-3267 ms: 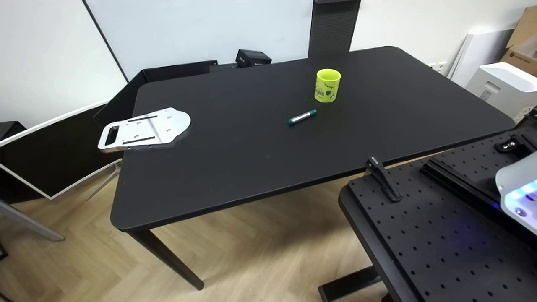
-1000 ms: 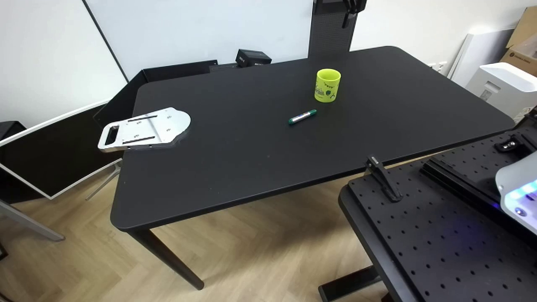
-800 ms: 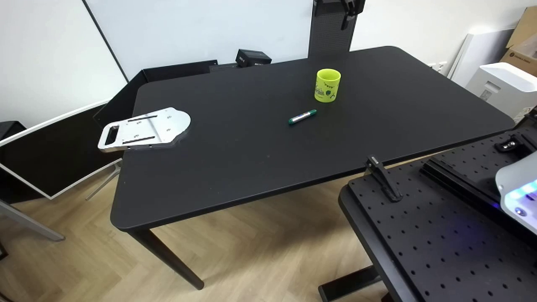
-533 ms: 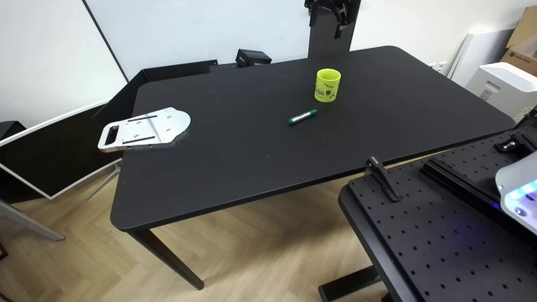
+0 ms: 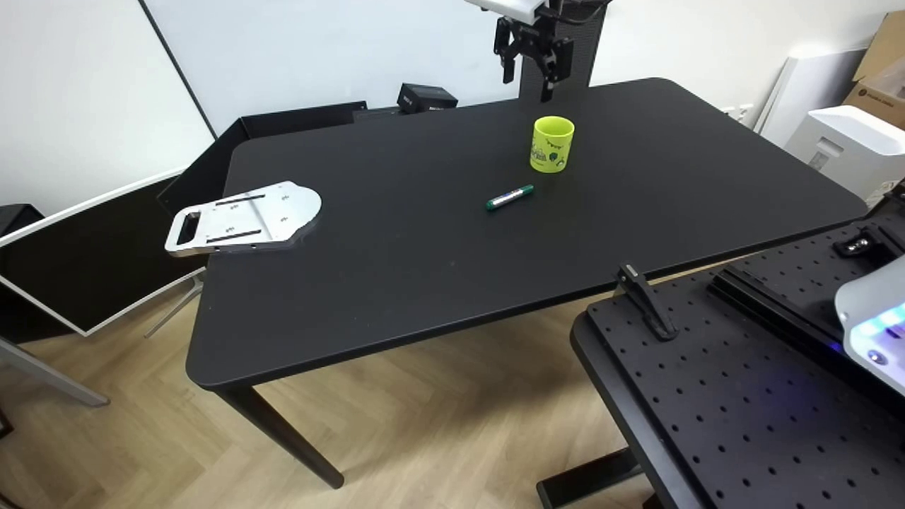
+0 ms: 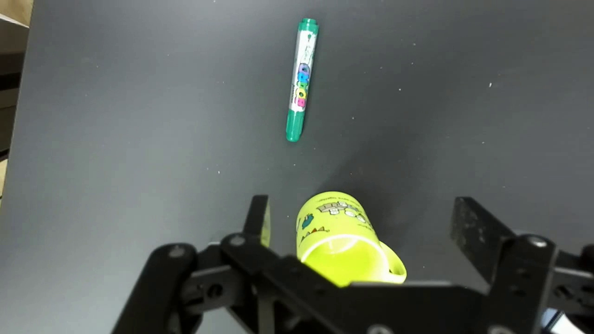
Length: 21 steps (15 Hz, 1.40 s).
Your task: Put the marker in the green cup
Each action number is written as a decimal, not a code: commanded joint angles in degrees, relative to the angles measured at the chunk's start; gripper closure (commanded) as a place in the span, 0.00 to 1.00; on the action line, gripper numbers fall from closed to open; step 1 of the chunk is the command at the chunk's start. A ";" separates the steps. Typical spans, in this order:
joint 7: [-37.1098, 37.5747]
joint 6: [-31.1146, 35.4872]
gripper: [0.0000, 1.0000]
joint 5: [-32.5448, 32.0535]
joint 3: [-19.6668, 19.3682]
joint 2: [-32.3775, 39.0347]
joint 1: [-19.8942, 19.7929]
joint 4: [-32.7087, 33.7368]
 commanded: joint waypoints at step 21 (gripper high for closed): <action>-0.69 11.86 0.00 3.84 -4.26 12.02 2.93 -1.42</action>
